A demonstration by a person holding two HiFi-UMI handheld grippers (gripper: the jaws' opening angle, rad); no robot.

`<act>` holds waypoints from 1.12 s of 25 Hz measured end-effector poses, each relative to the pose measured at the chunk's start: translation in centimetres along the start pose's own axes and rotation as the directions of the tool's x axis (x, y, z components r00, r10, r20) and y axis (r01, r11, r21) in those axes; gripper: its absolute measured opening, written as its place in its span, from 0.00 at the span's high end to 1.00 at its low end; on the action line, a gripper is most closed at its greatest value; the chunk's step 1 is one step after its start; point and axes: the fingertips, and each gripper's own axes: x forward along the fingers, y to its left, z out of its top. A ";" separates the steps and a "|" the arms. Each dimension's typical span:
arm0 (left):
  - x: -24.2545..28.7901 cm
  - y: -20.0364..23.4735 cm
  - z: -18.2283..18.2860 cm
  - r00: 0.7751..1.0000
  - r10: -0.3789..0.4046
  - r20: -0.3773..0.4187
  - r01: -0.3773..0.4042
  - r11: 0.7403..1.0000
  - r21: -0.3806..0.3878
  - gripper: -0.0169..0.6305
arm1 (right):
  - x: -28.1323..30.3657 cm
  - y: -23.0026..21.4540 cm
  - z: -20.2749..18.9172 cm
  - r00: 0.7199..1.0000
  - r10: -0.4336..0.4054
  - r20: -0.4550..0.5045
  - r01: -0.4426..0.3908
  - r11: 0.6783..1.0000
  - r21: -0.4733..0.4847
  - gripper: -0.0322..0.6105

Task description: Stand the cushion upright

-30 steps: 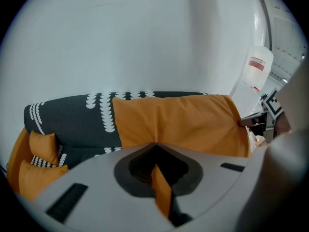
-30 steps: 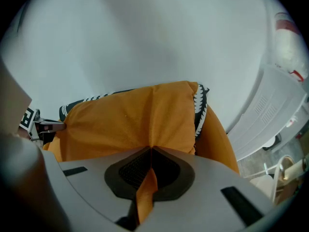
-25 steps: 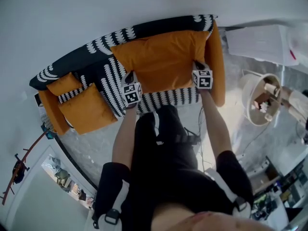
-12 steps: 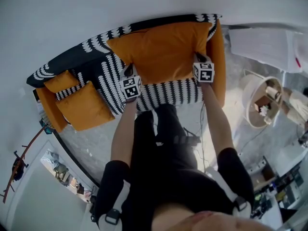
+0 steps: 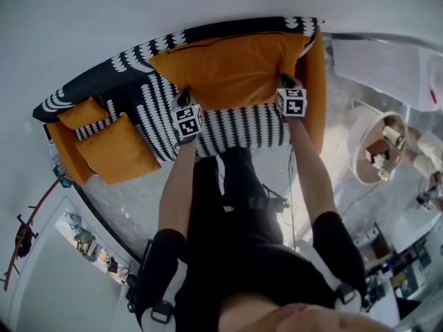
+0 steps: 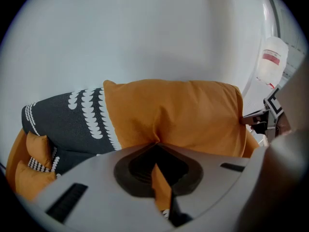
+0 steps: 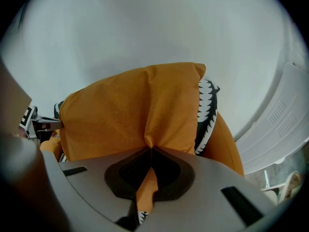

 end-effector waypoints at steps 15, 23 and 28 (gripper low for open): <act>1.6 0.2 -1.7 1.000 0.012 -0.023 -0.013 1.000 -0.022 0.97 | 1.9 0.0 -1.8 1.000 0.004 -0.028 -0.004 1.000 0.013 0.94; 2.0 0.3 -2.0 0.999 0.000 -0.033 -0.003 0.998 -0.069 0.97 | 1.9 -0.4 -2.2 1.000 -0.014 -0.020 0.015 0.999 0.034 0.89; 2.0 0.0 -2.3 0.999 -0.012 -0.051 0.008 0.997 -0.074 0.94 | 1.7 -1.0 -2.7 0.999 -0.039 -0.029 0.041 0.998 0.042 0.86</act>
